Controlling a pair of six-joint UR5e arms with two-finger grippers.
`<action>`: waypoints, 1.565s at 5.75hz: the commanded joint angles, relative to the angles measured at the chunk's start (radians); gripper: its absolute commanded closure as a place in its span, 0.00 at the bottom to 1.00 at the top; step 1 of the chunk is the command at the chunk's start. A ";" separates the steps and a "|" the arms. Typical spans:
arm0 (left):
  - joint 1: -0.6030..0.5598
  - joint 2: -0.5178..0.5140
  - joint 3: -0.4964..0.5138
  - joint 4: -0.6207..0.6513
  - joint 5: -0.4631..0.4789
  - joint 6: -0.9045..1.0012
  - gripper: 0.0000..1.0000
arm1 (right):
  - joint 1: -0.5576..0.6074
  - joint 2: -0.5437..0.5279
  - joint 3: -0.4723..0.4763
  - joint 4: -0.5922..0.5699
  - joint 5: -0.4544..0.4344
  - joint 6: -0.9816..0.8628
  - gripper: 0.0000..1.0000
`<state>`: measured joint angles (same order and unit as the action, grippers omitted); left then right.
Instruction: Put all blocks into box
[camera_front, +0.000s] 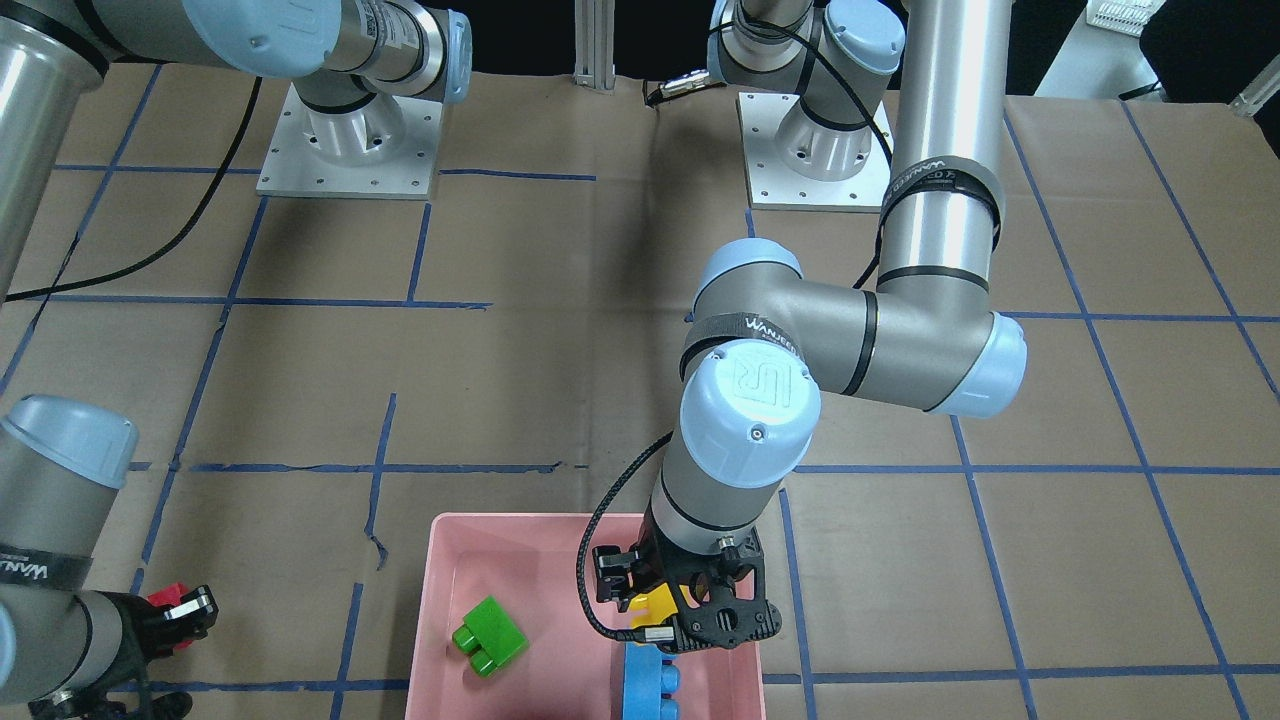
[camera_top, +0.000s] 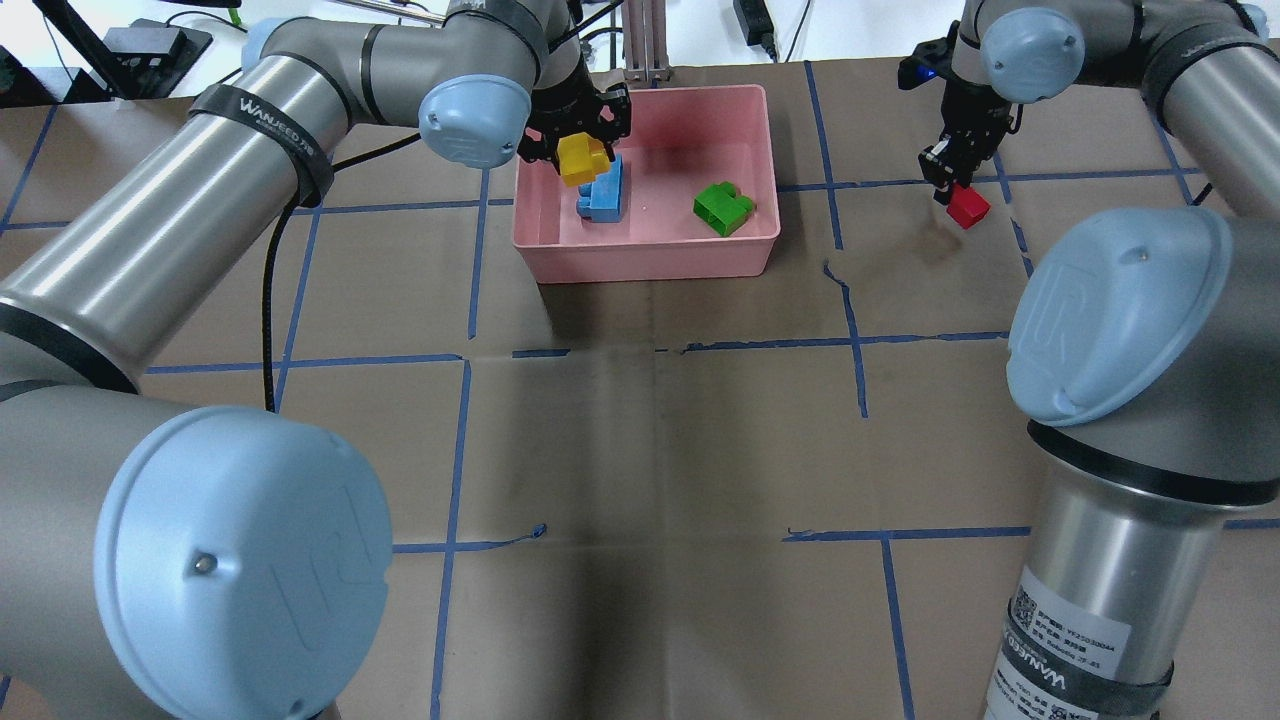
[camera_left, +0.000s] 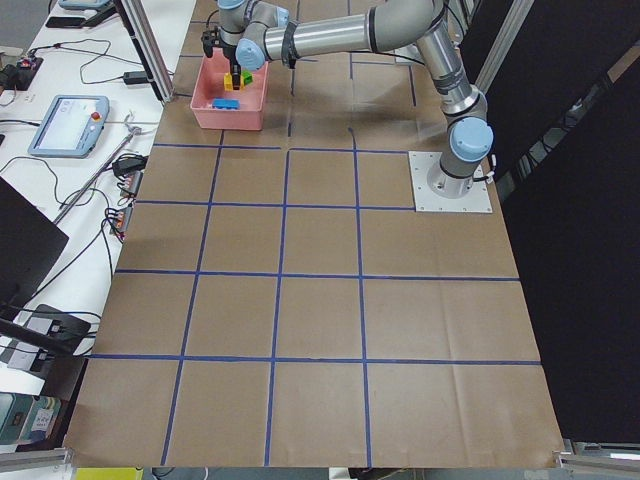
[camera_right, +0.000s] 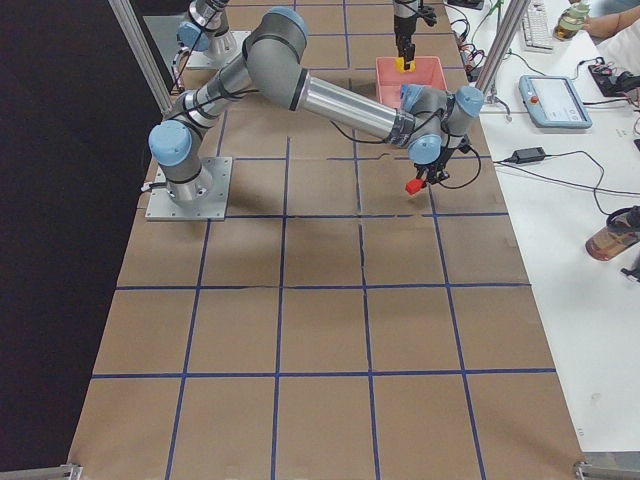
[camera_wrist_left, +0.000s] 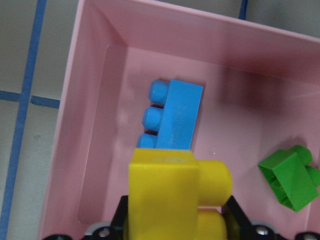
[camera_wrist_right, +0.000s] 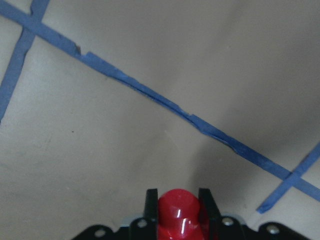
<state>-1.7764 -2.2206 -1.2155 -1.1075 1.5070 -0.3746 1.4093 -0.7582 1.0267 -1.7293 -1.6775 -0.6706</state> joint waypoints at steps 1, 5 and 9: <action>-0.006 0.051 -0.013 -0.102 0.005 0.009 0.00 | 0.013 -0.015 -0.107 0.023 0.015 0.160 0.91; 0.134 0.480 -0.250 -0.404 0.050 0.302 0.00 | 0.205 -0.010 -0.287 0.201 0.102 0.671 0.91; 0.155 0.642 -0.266 -0.424 0.047 0.405 0.00 | 0.361 0.066 -0.289 0.145 0.248 1.040 0.25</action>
<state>-1.6215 -1.5962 -1.4816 -1.5407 1.5549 0.0148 1.7567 -0.7114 0.7337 -1.5576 -1.4395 0.3445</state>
